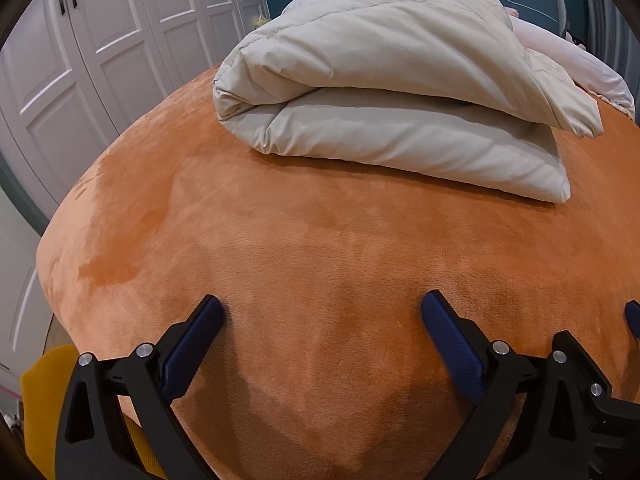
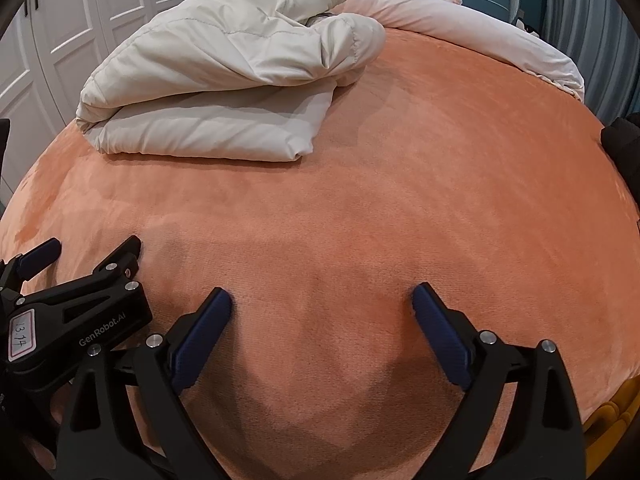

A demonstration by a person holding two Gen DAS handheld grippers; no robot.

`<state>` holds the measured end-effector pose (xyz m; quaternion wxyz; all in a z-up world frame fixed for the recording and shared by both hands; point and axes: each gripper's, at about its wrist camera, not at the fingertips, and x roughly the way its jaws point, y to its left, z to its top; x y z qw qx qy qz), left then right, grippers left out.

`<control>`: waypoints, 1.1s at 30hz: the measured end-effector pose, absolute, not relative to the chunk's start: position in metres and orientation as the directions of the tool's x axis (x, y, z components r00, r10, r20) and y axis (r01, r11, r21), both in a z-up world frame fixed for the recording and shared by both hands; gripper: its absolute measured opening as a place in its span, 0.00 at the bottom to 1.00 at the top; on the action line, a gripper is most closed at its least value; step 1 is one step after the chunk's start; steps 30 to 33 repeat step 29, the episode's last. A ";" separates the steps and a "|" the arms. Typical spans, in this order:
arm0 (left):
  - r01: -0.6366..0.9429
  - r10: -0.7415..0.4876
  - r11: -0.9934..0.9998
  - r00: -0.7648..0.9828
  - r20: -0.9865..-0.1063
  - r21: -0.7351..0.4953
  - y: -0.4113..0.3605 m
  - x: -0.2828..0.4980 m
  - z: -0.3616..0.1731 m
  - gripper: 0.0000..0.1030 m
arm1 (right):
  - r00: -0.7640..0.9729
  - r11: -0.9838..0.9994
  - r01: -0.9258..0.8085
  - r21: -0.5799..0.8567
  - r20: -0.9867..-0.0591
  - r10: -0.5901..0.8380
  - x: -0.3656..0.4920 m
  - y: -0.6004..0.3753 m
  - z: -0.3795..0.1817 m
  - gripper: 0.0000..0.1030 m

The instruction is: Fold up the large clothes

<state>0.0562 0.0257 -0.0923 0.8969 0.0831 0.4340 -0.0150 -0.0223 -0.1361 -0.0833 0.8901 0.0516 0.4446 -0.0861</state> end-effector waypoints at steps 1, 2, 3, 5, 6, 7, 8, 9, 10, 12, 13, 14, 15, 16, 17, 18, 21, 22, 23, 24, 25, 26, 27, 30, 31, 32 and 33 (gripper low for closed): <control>0.099 0.046 0.986 0.623 -0.781 0.136 0.025 0.056 -0.092 0.95 | 0.590 0.980 0.199 0.015 -0.800 -0.108 -0.022 -0.136 -0.083 0.88; 0.098 0.046 0.986 0.623 -0.781 0.137 0.025 0.055 -0.092 0.95 | 0.590 0.980 0.199 0.015 -0.800 -0.108 -0.022 -0.136 -0.083 0.88; 0.098 0.047 0.986 0.623 -0.781 0.138 0.025 0.056 -0.092 0.95 | 0.590 0.980 0.199 0.016 -0.801 -0.107 -0.022 -0.137 -0.083 0.88; 0.098 0.047 0.986 0.623 -0.781 0.138 0.025 0.056 -0.092 0.95 | 0.590 0.980 0.199 0.015 -0.801 -0.107 -0.021 -0.136 -0.083 0.88; 0.099 0.047 0.986 0.623 -0.781 0.138 0.025 0.056 -0.092 0.95 | 0.589 0.980 0.199 0.016 -0.801 -0.107 -0.022 -0.137 -0.083 0.88; 0.098 0.047 0.986 0.623 -0.781 0.138 0.025 0.055 -0.092 0.95 | 0.590 0.980 0.199 0.016 -0.801 -0.107 -0.022 -0.136 -0.083 0.88; 0.098 0.048 0.985 0.624 -0.780 0.139 0.025 0.056 -0.092 0.95 | 0.590 0.980 0.199 0.016 -0.800 -0.107 -0.022 -0.136 -0.083 0.88; 0.099 0.048 0.985 0.624 -0.780 0.139 0.025 0.056 -0.092 0.95 | 0.590 0.980 0.199 0.015 -0.800 -0.108 -0.022 -0.136 -0.083 0.88; 0.099 0.048 0.985 0.623 -0.780 0.140 0.025 0.056 -0.092 0.95 | 0.590 0.980 0.199 0.015 -0.800 -0.107 -0.022 -0.136 -0.083 0.88; 0.099 0.048 0.985 0.623 -0.781 0.139 0.025 0.056 -0.092 0.95 | 0.589 0.980 0.199 0.016 -0.801 -0.107 -0.022 -0.136 -0.083 0.88; 0.099 0.048 0.985 0.623 -0.781 0.139 0.025 0.056 -0.092 0.95 | 0.589 0.980 0.199 0.015 -0.801 -0.107 -0.022 -0.136 -0.083 0.88; 0.099 0.048 0.985 0.623 -0.781 0.139 0.025 0.056 -0.092 0.95 | 0.589 0.980 0.199 0.016 -0.801 -0.107 -0.022 -0.136 -0.083 0.88; 0.099 0.048 0.985 0.623 -0.780 0.139 0.025 0.056 -0.092 0.95 | 0.589 0.980 0.199 0.016 -0.801 -0.107 -0.022 -0.136 -0.083 0.88; 0.099 0.048 0.985 0.624 -0.780 0.139 0.025 0.056 -0.092 0.95 | 0.590 0.980 0.199 0.015 -0.800 -0.108 -0.022 -0.136 -0.083 0.88; 0.098 0.048 0.985 0.623 -0.781 0.139 0.025 0.056 -0.092 0.95 | 0.590 0.980 0.200 0.016 -0.800 -0.107 -0.022 -0.136 -0.083 0.88; 0.099 0.048 0.985 0.623 -0.781 0.139 0.025 0.056 -0.092 0.95 | 0.590 0.980 0.200 0.016 -0.800 -0.107 -0.022 -0.136 -0.083 0.88; 0.098 0.048 0.985 0.622 -0.781 0.139 0.025 0.056 -0.092 0.95 | 0.589 0.980 0.199 0.016 -0.801 -0.107 -0.021 -0.136 -0.083 0.88; 0.098 0.047 0.986 0.623 -0.781 0.138 0.025 0.056 -0.092 0.95 | 0.588 0.980 0.199 0.016 -0.802 -0.106 -0.021 -0.136 -0.083 0.88; 0.098 0.046 0.986 0.620 -0.783 0.136 0.026 0.056 -0.091 0.95 | 0.586 0.980 0.199 0.016 -0.804 -0.106 -0.021 -0.136 -0.082 0.88; 0.101 0.042 0.986 0.613 -0.789 0.131 0.026 0.057 -0.090 0.95 | 0.579 0.979 0.201 0.015 -0.808 -0.107 -0.020 -0.136 -0.080 0.87; 0.108 0.030 0.987 0.604 -0.797 0.119 0.028 0.058 -0.087 0.92 | 0.572 0.979 0.205 0.014 -0.813 -0.108 -0.019 -0.136 -0.078 0.87; 0.109 0.022 0.988 0.590 -0.807 0.106 0.029 0.060 -0.085 0.92 | 0.567 0.978 0.210 0.016 -0.817 -0.108 -0.018 -0.135 -0.075 0.87; 0.108 0.018 0.989 0.583 -0.812 0.099 0.031 0.060 -0.082 0.90 | 0.564 0.976 0.215 0.023 -0.819 -0.105 -0.018 -0.135 -0.072 0.86; 0.105 0.016 0.990 0.584 -0.812 0.095 0.032 0.059 -0.076 0.89 | 0.565 0.975 0.219 0.035 -0.819 -0.098 -0.019 -0.134 -0.066 0.86; 0.105 0.016 0.990 0.584 -0.812 0.095 0.032 0.059 -0.076 0.89 | 0.565 0.975 0.219 0.035 -0.819 -0.098 -0.019 -0.134 -0.066 0.86; 0.105 0.016 0.990 0.584 -0.812 0.095 0.032 0.059 -0.076 0.89 | 0.565 0.975 0.219 0.035 -0.819 -0.098 -0.019 -0.134 -0.066 0.86; 0.105 0.016 0.990 0.584 -0.812 0.095 0.032 0.059 -0.076 0.89 | 0.565 0.975 0.219 0.035 -0.819 -0.098 -0.019 -0.134 -0.066 0.86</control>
